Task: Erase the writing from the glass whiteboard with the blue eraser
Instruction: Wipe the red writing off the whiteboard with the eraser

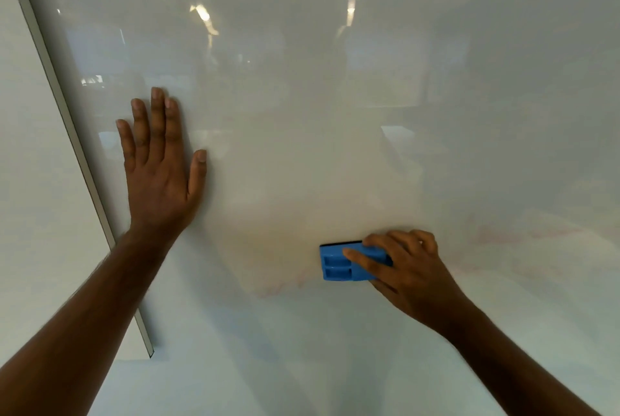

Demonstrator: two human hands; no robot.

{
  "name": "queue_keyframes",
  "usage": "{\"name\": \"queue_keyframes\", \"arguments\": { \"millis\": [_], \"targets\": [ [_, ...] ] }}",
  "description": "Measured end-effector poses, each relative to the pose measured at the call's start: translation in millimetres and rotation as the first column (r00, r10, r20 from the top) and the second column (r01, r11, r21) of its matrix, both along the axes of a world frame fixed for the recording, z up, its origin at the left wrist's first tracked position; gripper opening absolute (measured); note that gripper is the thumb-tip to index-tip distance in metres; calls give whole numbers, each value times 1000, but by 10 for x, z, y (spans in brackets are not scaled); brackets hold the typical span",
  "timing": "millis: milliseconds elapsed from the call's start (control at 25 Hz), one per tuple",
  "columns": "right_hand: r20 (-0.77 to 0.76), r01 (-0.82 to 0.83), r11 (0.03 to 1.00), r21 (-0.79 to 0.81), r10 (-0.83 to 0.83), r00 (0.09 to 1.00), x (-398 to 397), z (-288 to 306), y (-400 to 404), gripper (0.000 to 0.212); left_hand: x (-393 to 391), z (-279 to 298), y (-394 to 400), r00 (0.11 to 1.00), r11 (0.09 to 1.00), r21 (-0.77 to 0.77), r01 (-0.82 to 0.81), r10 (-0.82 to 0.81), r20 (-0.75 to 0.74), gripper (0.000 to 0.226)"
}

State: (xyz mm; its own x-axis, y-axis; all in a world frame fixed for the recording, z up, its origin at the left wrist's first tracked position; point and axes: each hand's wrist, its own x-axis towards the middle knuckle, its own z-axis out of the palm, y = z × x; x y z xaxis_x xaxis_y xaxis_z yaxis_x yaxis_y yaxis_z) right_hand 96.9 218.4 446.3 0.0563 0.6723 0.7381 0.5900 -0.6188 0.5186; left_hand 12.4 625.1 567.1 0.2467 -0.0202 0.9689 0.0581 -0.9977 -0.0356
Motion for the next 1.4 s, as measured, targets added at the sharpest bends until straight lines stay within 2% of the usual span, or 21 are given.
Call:
{"name": "queue_keyframes", "arguments": {
  "millis": [80,200,360,520,680,760,880,1080,1200,1320,1400],
  "targets": [
    [-5,18,999,39,-18,1000,52,79,-233,60,10,-46,-61,1000,1000,-19,19,-19,-3,70],
    [-40,52,977,207,-45,998,115,444,-448,63,14,-89,-141,1000,999,-33,18,-19,-20,69],
    [-80,39,945,324,-13,997,121,690,-224,63,133,-69,-491,999,1000,26,3,-2,-41,71],
    [-35,-19,981,193,26,999,85,336,-130,58,304,8,-962,999,999,29,15,-15,-31,75],
    [-22,14,1000,-11,-14,1000,164,-129,-547,64,355,41,-1168,998,999,41,33,-31,-56,76],
    [-30,42,999,13,-41,999,240,-104,-815,63,376,49,-1281,997,998,27,48,-47,-56,74],
    [-37,74,985,156,-69,997,321,276,-1121,60,400,67,-1423,997,999,-8,46,-47,-61,72],
    [-109,55,944,324,-21,994,316,582,-864,61,494,178,-1686,998,999,10,38,-37,-57,73],
    [-78,16,972,236,3,997,305,340,-815,55,582,231,-1883,998,999,34,43,-41,-49,72],
    [-51,31,995,91,-26,998,348,0,-1074,55,626,226,-1989,997,997,46,57,-55,-52,73],
    [-44,60,996,69,-57,997,408,-99,-1340,57,641,200,-2034,997,997,64,51,-47,-64,74]
  ]
}}
